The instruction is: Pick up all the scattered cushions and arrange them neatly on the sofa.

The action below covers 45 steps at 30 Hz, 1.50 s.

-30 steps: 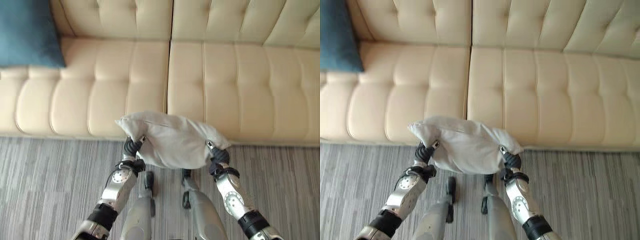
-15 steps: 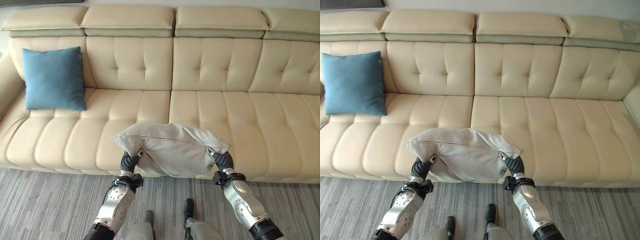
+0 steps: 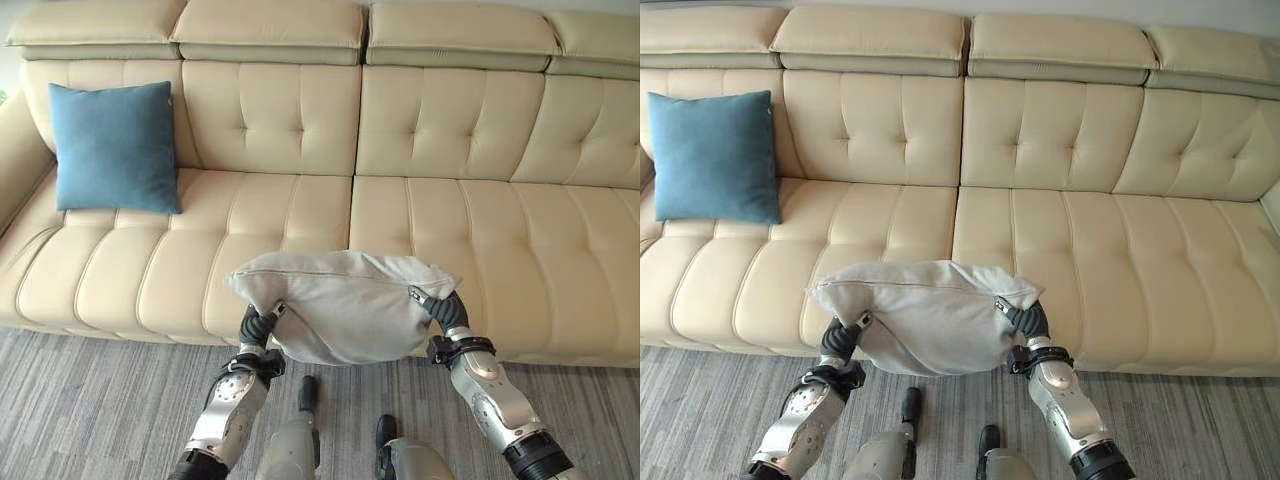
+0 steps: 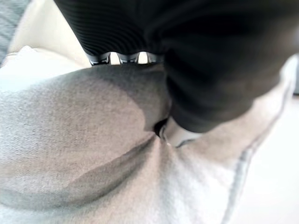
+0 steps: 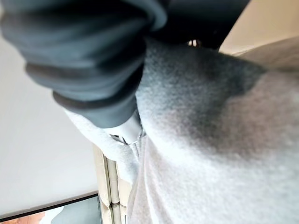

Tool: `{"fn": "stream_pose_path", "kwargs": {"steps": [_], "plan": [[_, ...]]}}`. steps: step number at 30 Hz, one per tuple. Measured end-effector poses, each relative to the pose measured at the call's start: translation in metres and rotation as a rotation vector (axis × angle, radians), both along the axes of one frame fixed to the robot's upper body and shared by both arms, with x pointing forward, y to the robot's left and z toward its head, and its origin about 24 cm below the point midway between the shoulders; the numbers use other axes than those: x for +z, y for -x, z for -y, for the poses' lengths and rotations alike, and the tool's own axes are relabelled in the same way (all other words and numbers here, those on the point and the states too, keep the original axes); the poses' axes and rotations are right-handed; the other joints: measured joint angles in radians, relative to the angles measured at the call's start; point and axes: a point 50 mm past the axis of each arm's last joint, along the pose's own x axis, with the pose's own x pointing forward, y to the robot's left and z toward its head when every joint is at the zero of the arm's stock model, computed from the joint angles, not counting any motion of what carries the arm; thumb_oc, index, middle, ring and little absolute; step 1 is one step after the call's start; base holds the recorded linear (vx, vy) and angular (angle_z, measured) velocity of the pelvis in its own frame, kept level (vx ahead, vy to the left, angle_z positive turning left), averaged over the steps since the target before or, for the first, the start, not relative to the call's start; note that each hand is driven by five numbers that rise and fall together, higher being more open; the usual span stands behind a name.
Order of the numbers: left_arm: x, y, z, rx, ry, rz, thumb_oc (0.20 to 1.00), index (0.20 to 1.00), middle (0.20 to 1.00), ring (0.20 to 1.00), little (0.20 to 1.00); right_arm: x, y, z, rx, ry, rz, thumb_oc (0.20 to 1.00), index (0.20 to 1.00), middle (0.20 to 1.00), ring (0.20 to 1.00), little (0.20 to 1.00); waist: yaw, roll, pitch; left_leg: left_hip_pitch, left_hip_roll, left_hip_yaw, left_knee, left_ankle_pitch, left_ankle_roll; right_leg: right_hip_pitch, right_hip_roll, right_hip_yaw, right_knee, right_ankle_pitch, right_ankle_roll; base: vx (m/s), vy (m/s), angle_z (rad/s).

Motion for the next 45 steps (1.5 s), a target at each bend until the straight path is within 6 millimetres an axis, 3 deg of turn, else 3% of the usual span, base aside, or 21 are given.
{"fn": "stream_pose_path", "kwargs": {"steps": [1, 3, 5, 6, 7, 9, 10, 12, 13, 14, 15, 18, 21, 26, 31, 35, 41, 42, 43, 45], "plan": [[0.0, 0.001, -0.001, 0.0, -0.005, 0.002, 0.2, 0.2, 0.2, 0.2, 0.2, -0.002, 0.001, -0.002, -0.002, -0.011, -0.007, 0.2, 0.2, 0.2, 0.2, 0.2, -0.009, -0.009, -0.008, 0.027, -0.021, 0.016, -0.011, -0.003, 0.032, 0.003, -0.023, 0.001, 0.044, 0.007, 0.036, 0.12, 0.201, -0.05], [0.004, -0.001, -0.006, 0.0, -0.024, 0.016, 0.2, 0.2, 0.2, 0.2, 0.2, 0.001, -0.002, -0.008, 0.009, -0.028, 0.007, 0.2, 0.2, 0.2, 0.2, 0.2, -0.016, -0.005, -0.008, 0.048, -0.02, 0.037, -0.018, 0.01, 0.04, -0.076, -0.033, 0.026, 0.214, 0.038, 0.078, 0.1, 0.126, -0.09], [0.008, -0.003, -0.009, -0.013, -0.064, 0.033, 0.2, 0.2, 0.2, 0.2, 0.2, 0.001, -0.001, -0.011, 0.01, -0.037, 0.006, 0.2, 0.2, 0.2, 0.2, 0.2, -0.027, -0.008, -0.01, 0.077, -0.016, 0.03, -0.023, -0.005, 0.062, -0.085, -0.037, 0.023, 0.273, 0.067, 0.087, 0.21, 0.115, 0.01], [0.009, -0.003, -0.009, -0.014, -0.074, 0.038, 0.2, 0.2, 0.2, 0.2, 0.2, 0.002, -0.002, -0.011, 0.011, -0.039, 0.012, 0.2, 0.2, 0.2, 0.2, 0.2, -0.026, -0.009, -0.01, 0.089, -0.013, 0.029, -0.035, -0.027, 0.091, -0.098, -0.039, 0.015, 0.296, 0.052, 0.078, 0.19, 0.052, -0.16], [0.009, -0.003, -0.011, -0.008, -0.075, 0.039, 0.2, 0.2, 0.2, 0.2, 0.2, 0.004, -0.004, -0.014, 0.014, -0.045, 0.02, 0.2, 0.2, 0.2, 0.2, 0.2, -0.027, -0.003, -0.008, 0.106, -0.01, 0.03, -0.054, -0.02, 0.085, -0.112, -0.046, -0.007, 0.309, 0.032, 0.066, 0.18, -0.033, -0.19], [0.012, -0.004, -0.012, -0.001, -0.076, 0.051, 0.2, 0.2, 0.2, 0.2, 0.2, 0.007, -0.004, -0.014, 0.022, -0.041, 0.034, 0.2, 0.2, 0.2, 0.2, 0.2, -0.041, 0.007, -0.005, 0.142, 0.002, 0.035, -0.09, -0.005, 0.067, -0.108, -0.04, -0.051, 0.086, 0.02, 0.07, 0.23, -0.067, -0.17], [0.012, -0.005, -0.013, 0.003, -0.073, 0.052, 0.2, 0.2, 0.2, 0.2, 0.2, 0.008, -0.004, -0.015, 0.023, -0.042, 0.036, 0.2, 0.2, 0.2, 0.2, 0.2, -0.045, 0.007, -0.005, 0.149, 0.005, 0.04, -0.103, 0.002, 0.058, -0.101, -0.032, -0.053, -0.004, 0.044, 0.079, 0.17, -0.079, 0.04], [0.013, -0.005, -0.014, 0.003, -0.076, 0.054, 0.2, 0.2, 0.2, 0.2, 0.2, 0.008, -0.004, -0.014, 0.02, -0.04, 0.037, 0.2, 0.2, 0.2, 0.2, 0.2, -0.066, 0.0, -0.005, 0.164, 0.0, 0.03, -0.12, 0.007, 0.05, -0.091, -0.025, -0.058, -0.165, 0.137, 0.09, 0.15, -0.064, 0.29], [0.011, -0.004, -0.012, 0.0, -0.073, 0.05, 0.2, 0.2, 0.2, 0.2, 0.2, 0.007, -0.003, -0.014, 0.013, -0.039, 0.032, 0.2, 0.2, 0.2, 0.2, 0.2, -0.07, -0.022, -0.008, 0.183, -0.018, 0.024, -0.12, -0.003, 0.036, -0.065, -0.029, -0.048, -0.237, 0.211, 0.086, 0.12, -0.044, 0.26], [0.011, -0.004, -0.013, 0.001, -0.073, 0.048, 0.2, 0.2, 0.2, 0.2, 0.2, 0.006, -0.003, -0.014, 0.013, -0.037, 0.031, 0.2, 0.2, 0.2, 0.2, 0.2, -0.068, -0.039, -0.008, 0.203, -0.033, 0.021, -0.12, -0.011, 0.023, -0.041, -0.034, -0.031, -0.256, 0.254, 0.065, 0.26, -0.088, 0.25], [0.01, -0.003, -0.012, 0.004, -0.067, 0.044, 0.2, 0.2, 0.2, 0.2, 0.2, 0.006, -0.003, -0.013, 0.01, -0.035, 0.029, 0.2, 0.2, 0.2, 0.2, 0.2, -0.066, -0.039, -0.011, 0.22, -0.033, 0.009, -0.12, -0.023, 0.006, -0.008, -0.026, -0.022, -0.295, 0.335, 0.039, 0.14, -0.043, 0.13], [0.017, -0.008, -0.012, 0.011, -0.076, 0.077, 0.2, 0.2, 0.2, 0.2, 0.2, 0.017, -0.013, -0.014, 0.019, 0.003, 0.072, 0.2, 0.2, 0.2, 0.2, 0.2, -0.063, -0.027, -0.036, 0.216, 0.013, 0.001, -0.12, -0.032, -0.034, 0.033, 0.023, -0.034, -0.391, 0.38, 0.02, 0.16, -0.057, -0.04], [0.028, -0.019, -0.01, 0.012, -0.098, 0.119, 0.2, 0.2, 0.2, 0.2, 0.2, 0.034, -0.027, -0.013, 0.028, 0.045, 0.134, 0.2, 0.2, 0.2, 0.2, 0.2, -0.064, -0.026, -0.039, 0.214, 0.039, -0.006, -0.121, -0.031, -0.05, 0.033, 0.051, -0.04, -0.391, 0.38, 0.007, 0.1, -0.046, -0.04], [0.067, -0.064, -0.002, 0.037, -0.137, 0.236, 0.2, 0.2, 0.2, 0.2, 0.2, 0.088, -0.072, -0.019, -0.002, 0.112, 0.29, 0.2, 0.2, 0.2, 0.2, 0.2, -0.066, -0.024, -0.042, 0.194, 0.057, -0.026, -0.12, -0.021, -0.07, 0.022, 0.07, -0.063, -0.391, 0.381, -0.01, 0.02, -0.015, 0.1], [0.09, -0.098, -0.01, 0.063, -0.249, 0.261, 0.2, 0.2, 0.2, 0.2, 0.2, 0.103, -0.1, -0.028, -0.015, 0.201, 0.298, 0.2, 0.2, 0.2, 0.2, 0.2, -0.063, -0.031, -0.06, 0.127, 0.051, -0.042, -0.116, -0.008, -0.076, -0.036, 0.063, -0.073, -0.391, 0.393, -0.018, -0.08, -0.015, 0.09], [0.105, -0.112, -0.014, 0.075, -0.303, 0.29, 0.2, 0.2, 0.2, 0.2, 0.2, 0.105, -0.111, -0.028, -0.04, 0.259, 0.267, 0.2, 0.2, 0.2, 0.2, 0.2, -0.053, -0.035, -0.059, 0.04, 0.047, -0.056, -0.104, 0.009, -0.075, -0.107, 0.06, -0.088, -0.39, 0.412, -0.028, -0.06, -0.012, 0.15], [0.101, -0.123, -0.019, 0.097, -0.37, 0.24, 0.2, 0.2, 0.2, 0.2, 0.2, 0.101, -0.122, -0.032, -0.036, 0.33, 0.216, 0.2, 0.2, 0.2, 0.2, 0.2, -0.039, -0.044, -0.041, -0.032, 0.049, -0.072, -0.1, 0.017, -0.082, -0.173, 0.061, -0.098, -0.39, 0.429, -0.039, -0.02, -0.008, 0.05], [0.104, -0.13, -0.018, 0.093, -0.401, 0.232, 0.545, 0.545, 0.545, 0.545, 0.545, 0.104, -0.126, -0.032, -0.041, 0.357, 0.215, 0.2, 0.2, 0.2, 0.2, 0.2, -0.04, -0.046, -0.035, -0.046, 0.048, -0.078, -0.095, 0.018, -0.083, -0.182, 0.06, -0.104, -0.39, 0.429, -0.04, -0.06, -0.005, 0.18], [0.116, -0.141, -0.018, 0.095, -0.443, 0.237, 1.0, 1.0, 1.0, 1.0, 1.0, 0.115, -0.135, -0.032, -0.059, 0.399, 0.23, 1.0, 1.0, 1.0, 1.0, 1.0, -0.041, -0.055, -0.021, -0.069, 0.048, -0.078, -0.099, 0.025, -0.086, -0.204, 0.06, -0.111, -0.39, 0.43, -0.04, -0.06, -0.003, 0.16], [0.139, -0.161, -0.028, 0.116, -0.533, 0.223, 1.0, 1.0, 1.0, 1.0, 1.0, 0.137, -0.153, -0.027, -0.095, 0.561, 0.246, 1.0, 1.0, 1.0, 1.0, 1.0, -0.041, -0.066, -0.012, -0.1, 0.049, -0.08, -0.1, 0.035, -0.089, -0.233, 0.061, -0.114, -0.39, 0.434, -0.034, -0.05, 0.0, 0.07]]}}
